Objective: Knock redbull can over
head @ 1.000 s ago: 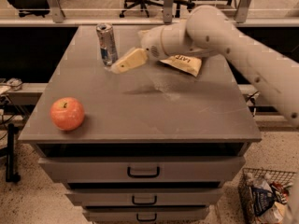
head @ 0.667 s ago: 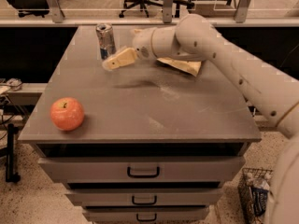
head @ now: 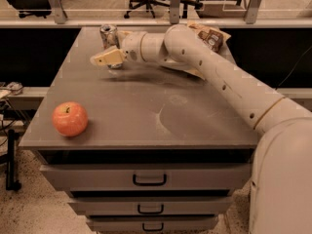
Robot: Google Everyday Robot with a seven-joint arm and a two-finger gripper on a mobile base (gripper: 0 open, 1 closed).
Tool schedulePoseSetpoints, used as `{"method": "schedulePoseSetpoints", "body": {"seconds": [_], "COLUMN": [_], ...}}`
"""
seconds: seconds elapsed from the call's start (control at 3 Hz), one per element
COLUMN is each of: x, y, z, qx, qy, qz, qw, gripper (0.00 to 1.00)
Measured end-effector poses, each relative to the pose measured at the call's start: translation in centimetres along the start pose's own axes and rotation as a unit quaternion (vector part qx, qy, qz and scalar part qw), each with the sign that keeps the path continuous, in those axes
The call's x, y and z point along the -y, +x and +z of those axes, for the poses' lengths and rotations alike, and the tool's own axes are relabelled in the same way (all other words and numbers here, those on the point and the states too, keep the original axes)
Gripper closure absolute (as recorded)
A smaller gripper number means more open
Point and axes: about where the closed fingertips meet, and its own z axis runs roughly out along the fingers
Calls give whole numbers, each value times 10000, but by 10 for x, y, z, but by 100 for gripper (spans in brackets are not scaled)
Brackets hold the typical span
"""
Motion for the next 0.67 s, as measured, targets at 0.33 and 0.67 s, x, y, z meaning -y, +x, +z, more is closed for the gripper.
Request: {"method": "schedulePoseSetpoints", "body": {"seconds": [0.33, 0.67], "x": [3, 5], "y": [-3, -8], "z": [10, 4], "qx": [85, 32], "qy": [17, 39], "qz": [-1, -49], "qw": [10000, 10000], "gripper": [43, 64]}}
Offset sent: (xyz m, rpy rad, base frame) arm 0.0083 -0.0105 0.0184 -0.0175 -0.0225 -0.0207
